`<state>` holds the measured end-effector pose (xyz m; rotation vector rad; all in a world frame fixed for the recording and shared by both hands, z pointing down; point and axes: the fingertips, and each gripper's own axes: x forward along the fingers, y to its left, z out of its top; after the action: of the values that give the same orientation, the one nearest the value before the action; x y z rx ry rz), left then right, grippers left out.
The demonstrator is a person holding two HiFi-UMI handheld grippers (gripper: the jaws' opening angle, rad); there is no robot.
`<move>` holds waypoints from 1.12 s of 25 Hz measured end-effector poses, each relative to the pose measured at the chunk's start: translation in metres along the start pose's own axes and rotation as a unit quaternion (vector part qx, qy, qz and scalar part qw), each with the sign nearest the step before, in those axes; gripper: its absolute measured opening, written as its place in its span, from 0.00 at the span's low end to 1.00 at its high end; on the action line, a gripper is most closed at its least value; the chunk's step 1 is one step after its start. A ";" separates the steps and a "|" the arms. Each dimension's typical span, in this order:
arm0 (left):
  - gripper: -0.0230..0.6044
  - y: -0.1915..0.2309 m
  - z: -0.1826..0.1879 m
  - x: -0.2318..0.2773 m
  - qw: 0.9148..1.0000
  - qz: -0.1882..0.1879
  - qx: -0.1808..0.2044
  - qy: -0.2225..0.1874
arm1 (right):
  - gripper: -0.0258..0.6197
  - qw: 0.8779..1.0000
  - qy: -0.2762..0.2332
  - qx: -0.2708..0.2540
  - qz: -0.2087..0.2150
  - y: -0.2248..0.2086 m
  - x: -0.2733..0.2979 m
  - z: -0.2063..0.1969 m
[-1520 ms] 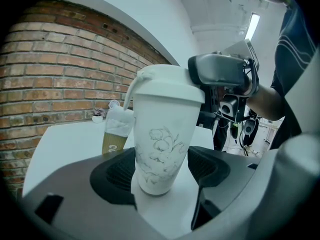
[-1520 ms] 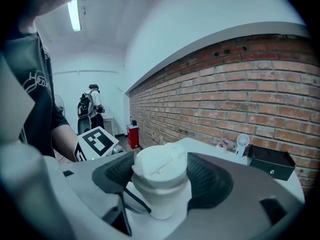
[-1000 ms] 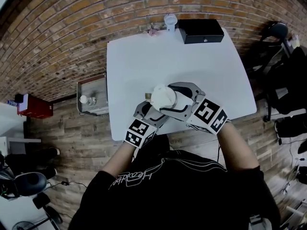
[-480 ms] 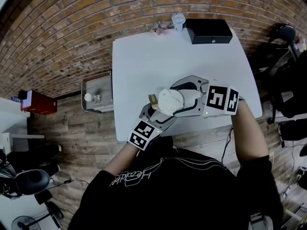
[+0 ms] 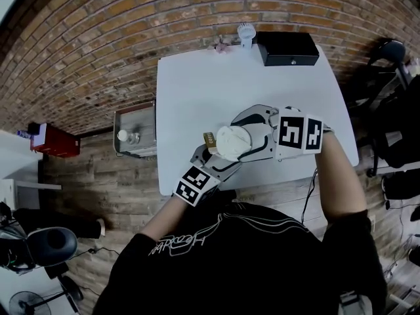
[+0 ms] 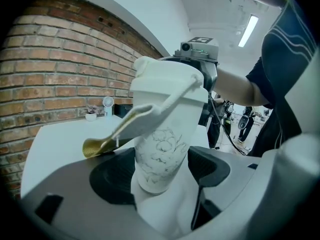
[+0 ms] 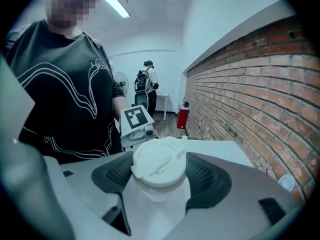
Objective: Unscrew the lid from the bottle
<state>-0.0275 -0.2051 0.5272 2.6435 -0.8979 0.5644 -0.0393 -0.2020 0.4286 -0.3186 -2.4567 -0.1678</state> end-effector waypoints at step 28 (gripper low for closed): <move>0.59 0.001 0.002 -0.001 1.000 0.003 -0.008 -0.011 | 0.56 0.935 -0.122 0.191 -0.271 -0.005 -0.007 0.002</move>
<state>-0.0280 -0.2060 0.5257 2.6376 -0.9128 0.5283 -0.0366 -0.2080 0.4221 0.5452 -2.6942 0.1287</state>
